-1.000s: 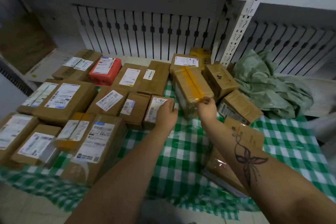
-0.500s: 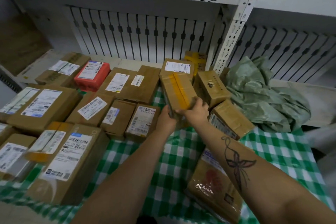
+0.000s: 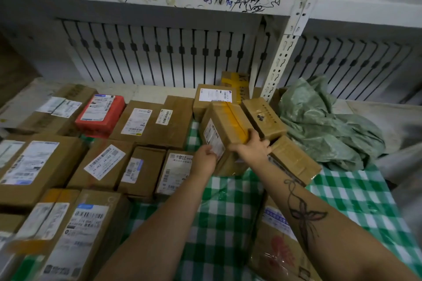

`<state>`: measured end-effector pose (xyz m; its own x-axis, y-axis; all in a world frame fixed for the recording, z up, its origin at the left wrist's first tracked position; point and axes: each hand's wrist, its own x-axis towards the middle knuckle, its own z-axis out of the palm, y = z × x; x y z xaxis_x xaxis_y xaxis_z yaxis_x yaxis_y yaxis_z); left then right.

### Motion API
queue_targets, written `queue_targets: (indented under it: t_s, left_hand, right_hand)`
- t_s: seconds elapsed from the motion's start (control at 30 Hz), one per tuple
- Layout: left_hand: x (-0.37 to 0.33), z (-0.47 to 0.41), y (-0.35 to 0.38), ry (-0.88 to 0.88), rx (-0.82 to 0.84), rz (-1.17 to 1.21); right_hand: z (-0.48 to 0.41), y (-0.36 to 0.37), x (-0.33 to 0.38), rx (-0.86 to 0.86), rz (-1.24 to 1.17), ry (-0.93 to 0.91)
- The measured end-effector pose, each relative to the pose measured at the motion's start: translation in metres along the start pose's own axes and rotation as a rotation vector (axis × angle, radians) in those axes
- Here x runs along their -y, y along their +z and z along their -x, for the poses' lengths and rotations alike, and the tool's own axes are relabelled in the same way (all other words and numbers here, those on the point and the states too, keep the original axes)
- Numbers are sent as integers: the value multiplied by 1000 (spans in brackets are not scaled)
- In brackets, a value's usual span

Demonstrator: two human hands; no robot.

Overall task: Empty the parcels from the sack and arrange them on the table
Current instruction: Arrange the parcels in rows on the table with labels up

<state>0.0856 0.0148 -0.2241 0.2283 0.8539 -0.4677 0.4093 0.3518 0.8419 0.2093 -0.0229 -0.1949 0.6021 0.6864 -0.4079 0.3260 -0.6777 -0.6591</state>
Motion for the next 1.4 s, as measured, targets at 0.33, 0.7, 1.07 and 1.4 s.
queue_targets:
  t_s: [0.33,0.7,1.07,1.4]
  left_hand:
    - [-6,8,0,29,-130,164]
    - [-6,2,4,-280,247,534]
    - [-20,-10,34,-292,94,685]
    - [-15,-31,24,-222,-273,549]
  right_hand:
    - [-8,-4,-23,9,-713,217]
    - [-4,-7,-13,-91,-915,66]
    - [-15,21,-12,41,-825,32]
    - [-28,14,-14,-249,-653,1]
